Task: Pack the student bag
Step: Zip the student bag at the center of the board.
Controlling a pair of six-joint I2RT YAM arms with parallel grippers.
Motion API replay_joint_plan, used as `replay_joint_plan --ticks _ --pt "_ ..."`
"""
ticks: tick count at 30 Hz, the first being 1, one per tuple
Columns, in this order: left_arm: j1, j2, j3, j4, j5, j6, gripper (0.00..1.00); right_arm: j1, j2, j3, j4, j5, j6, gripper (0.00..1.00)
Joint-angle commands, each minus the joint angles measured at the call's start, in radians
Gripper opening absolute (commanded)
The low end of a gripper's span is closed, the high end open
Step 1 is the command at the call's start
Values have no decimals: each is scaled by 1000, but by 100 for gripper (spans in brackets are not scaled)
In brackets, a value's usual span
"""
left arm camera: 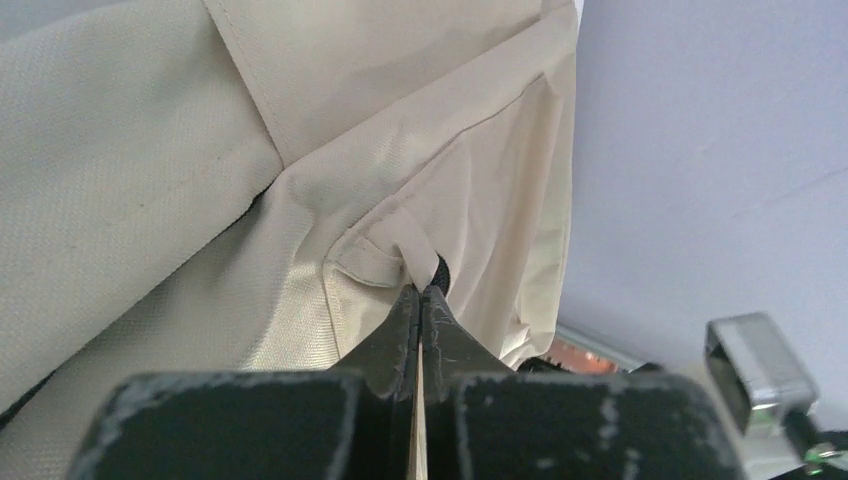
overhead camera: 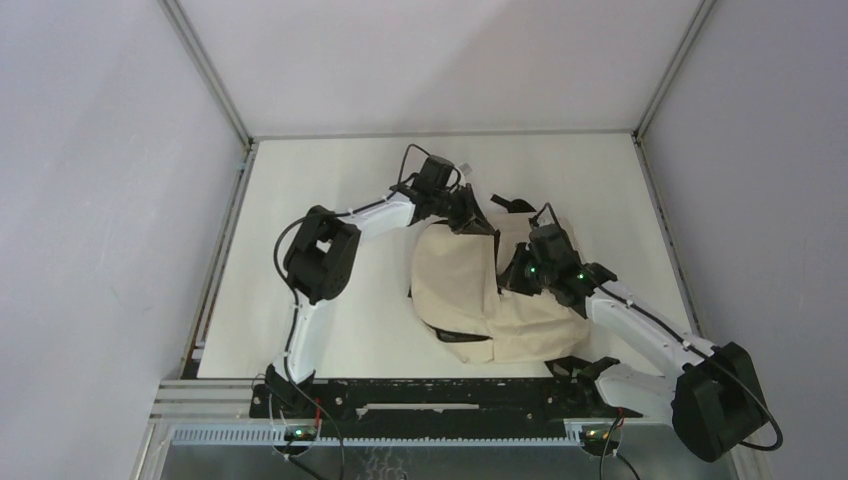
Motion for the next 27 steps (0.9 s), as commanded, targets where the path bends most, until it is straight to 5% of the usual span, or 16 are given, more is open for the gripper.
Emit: replay_joint_plan --ticks 1,17,26,27 --pt "62 -30 32 132 -138 -65 0 30 -38 -10 -130 -33 15 0" --pt "91 14 141 80 -143 -47 0 123 -163 -146 -211 10 105 0" --pt "67 -113 128 -34 -186 96 0 123 -248 -83 -278 109 73 0" --pt "63 -129 126 -49 -198 111 2 123 -247 -72 -291 119 68 8"
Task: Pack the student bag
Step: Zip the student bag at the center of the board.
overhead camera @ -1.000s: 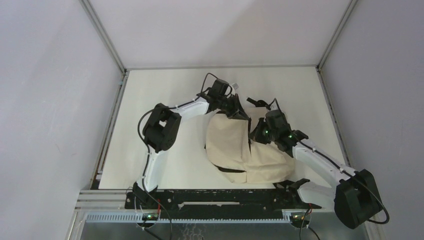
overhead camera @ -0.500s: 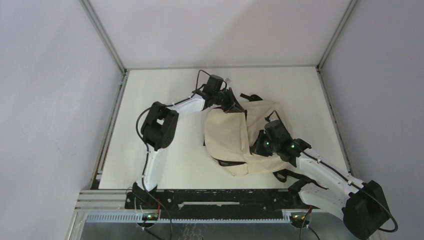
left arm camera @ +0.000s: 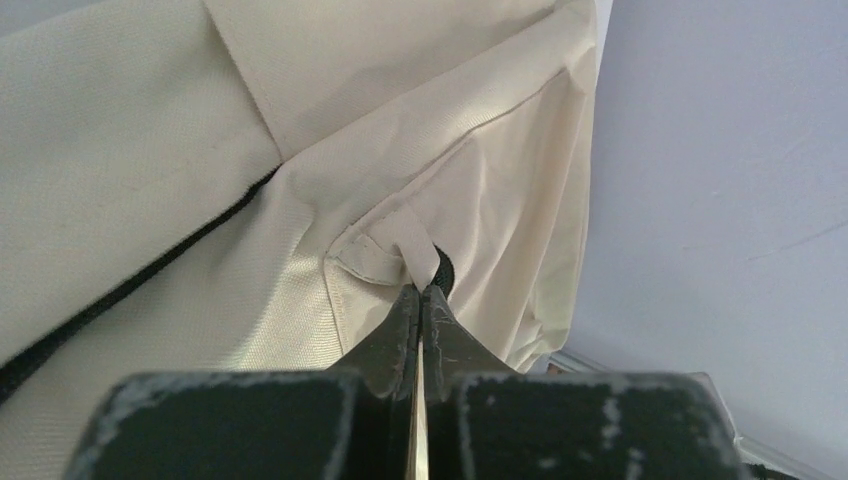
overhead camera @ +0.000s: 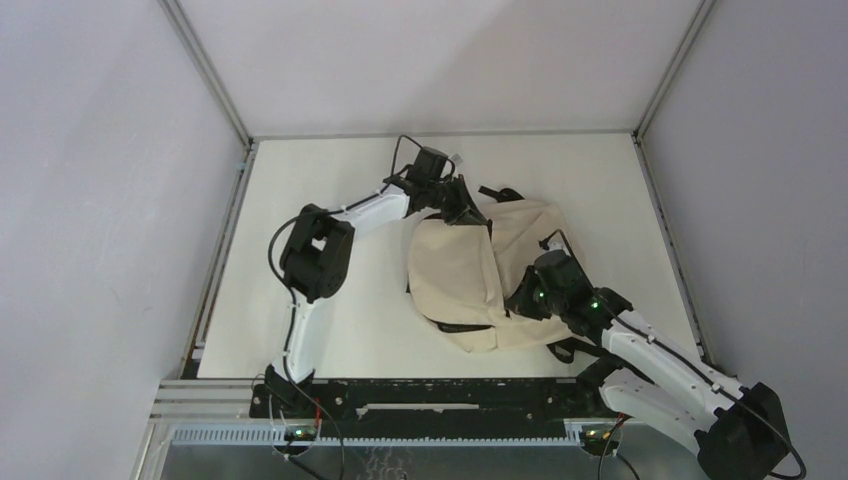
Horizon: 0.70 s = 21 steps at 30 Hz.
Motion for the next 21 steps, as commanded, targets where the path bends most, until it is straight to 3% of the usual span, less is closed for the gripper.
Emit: replay_joint_plan --ticks 1,2,4,9,13,18,21 --pt "16 -154 73 -2 -128 118 10 15 -15 63 -155 37 -29 22" --pt "14 -167 75 -13 -127 130 21 16 -14 75 -168 43 -30 37" --pt "11 -197 78 -42 -128 157 34 17 -24 94 -183 81 -28 52" --pt "22 -271 73 -148 -190 243 66 12 -74 104 -237 201 16 55" --pt "54 -327 -4 -229 -246 309 74 -28 -100 104 -312 237 44 55" --pt "107 -462 -236 -230 -359 344 87 -29 -152 94 -358 285 112 55" --pt "155 -458 -320 -223 -372 351 86 -31 -158 69 -361 316 180 54"
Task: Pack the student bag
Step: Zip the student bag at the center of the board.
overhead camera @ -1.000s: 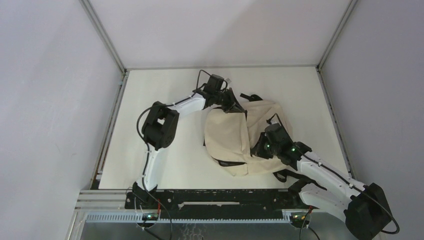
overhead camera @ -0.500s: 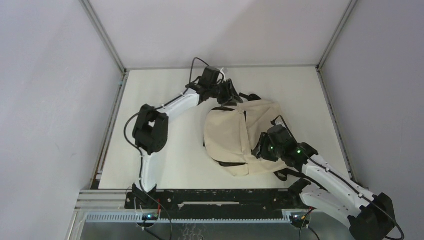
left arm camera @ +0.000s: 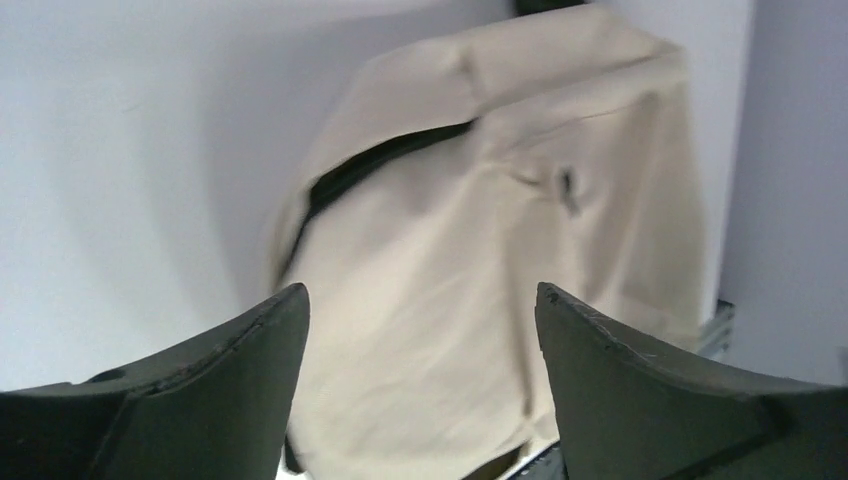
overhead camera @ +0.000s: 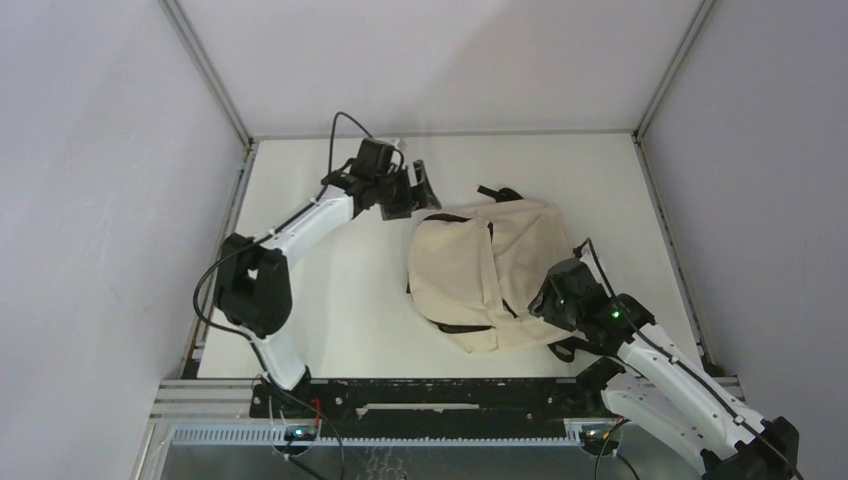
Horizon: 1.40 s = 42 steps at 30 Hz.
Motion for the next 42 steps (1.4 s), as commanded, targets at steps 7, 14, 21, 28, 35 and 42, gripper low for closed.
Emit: replay_joint_plan --ticks 7,14,21,28,35,42 --pt "58 51 -159 24 69 35 81 -9 66 -81 92 52 147 52" --pt "36 -8 -269 157 232 -42 12 -88 130 -92 254 36 98 50" --pt "27 -281 -338 250 249 -150 0 -115 -169 -51 230 -11 -48 54" --pt "-13 -339 -265 348 290 -266 0 -12 -129 23 281 -151 -201 54" --pt "-14 -283 -166 396 275 -375 0 337 -12 81 308 44 -289 64" --pt "-17 -246 -114 401 266 -399 0 541 234 175 310 277 -338 83"
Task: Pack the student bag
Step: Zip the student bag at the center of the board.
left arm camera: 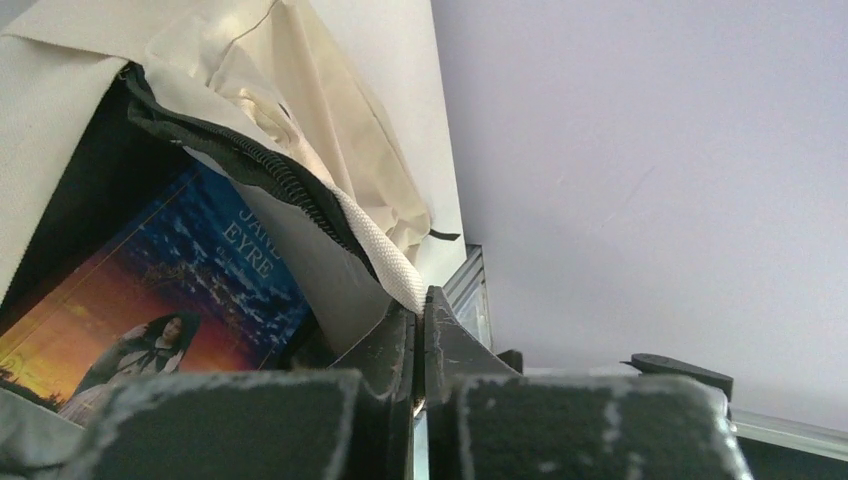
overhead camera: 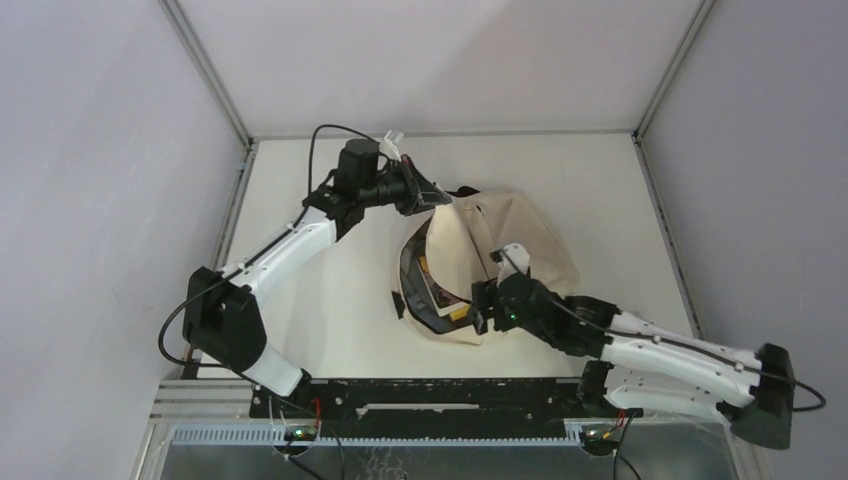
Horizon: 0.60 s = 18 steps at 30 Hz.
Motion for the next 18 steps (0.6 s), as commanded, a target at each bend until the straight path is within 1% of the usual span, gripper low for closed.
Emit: replay_joint_plan --ticks 1,5,7,8,9,12,13,16,18 --pt "2 -3 96 102 5 -45 0 59 156 95 31 183 -75 83" --pt "2 1 98 102 8 -50 0 100 322 154 12 331 -99 82" --pt "2 1 95 101 11 -48 0 102 394 186 -26 419 -72 77" --pt "2 -2 93 102 11 -46 0 103 424 203 -47 461 -60 69" --pt "2 -5 88 102 8 -43 0 102 451 222 -82 503 -36 56" --pt "2 -12 77 94 3 -33 0 102 482 264 -164 595 43 12" --pt "2 -12 74 90 2 -29 0 102 474 267 -178 617 62 1" --pt "2 -12 73 77 3 -12 0 102 432 265 -221 668 126 0" --pt "3 -7 75 62 -4 11 0 102 375 248 -210 667 126 0"
